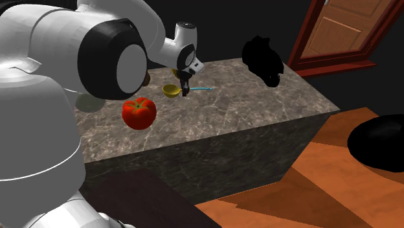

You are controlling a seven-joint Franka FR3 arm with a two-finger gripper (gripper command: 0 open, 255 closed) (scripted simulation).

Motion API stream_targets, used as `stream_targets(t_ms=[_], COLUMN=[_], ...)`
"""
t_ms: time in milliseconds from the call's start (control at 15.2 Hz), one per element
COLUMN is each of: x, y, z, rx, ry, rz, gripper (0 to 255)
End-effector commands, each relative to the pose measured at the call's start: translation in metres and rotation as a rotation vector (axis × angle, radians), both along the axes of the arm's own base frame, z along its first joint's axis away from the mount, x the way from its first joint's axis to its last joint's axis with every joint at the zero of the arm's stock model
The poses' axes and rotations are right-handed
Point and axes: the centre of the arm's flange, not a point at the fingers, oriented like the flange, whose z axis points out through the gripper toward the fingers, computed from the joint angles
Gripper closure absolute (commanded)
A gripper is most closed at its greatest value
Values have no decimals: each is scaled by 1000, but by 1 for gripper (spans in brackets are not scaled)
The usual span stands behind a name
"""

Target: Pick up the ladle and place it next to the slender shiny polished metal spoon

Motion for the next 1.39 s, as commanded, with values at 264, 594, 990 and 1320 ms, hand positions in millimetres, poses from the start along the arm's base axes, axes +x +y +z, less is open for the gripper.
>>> stream_targets(t_ms=[264, 594, 990, 1320], x=[0, 0, 0, 0], y=[0, 1, 1, 1], z=[-1, 10, 41, 68], rx=[1, 1, 1, 1], ry=[0, 0, 0, 0], rz=[1, 1, 1, 1], gripper=[255, 255, 255, 255])
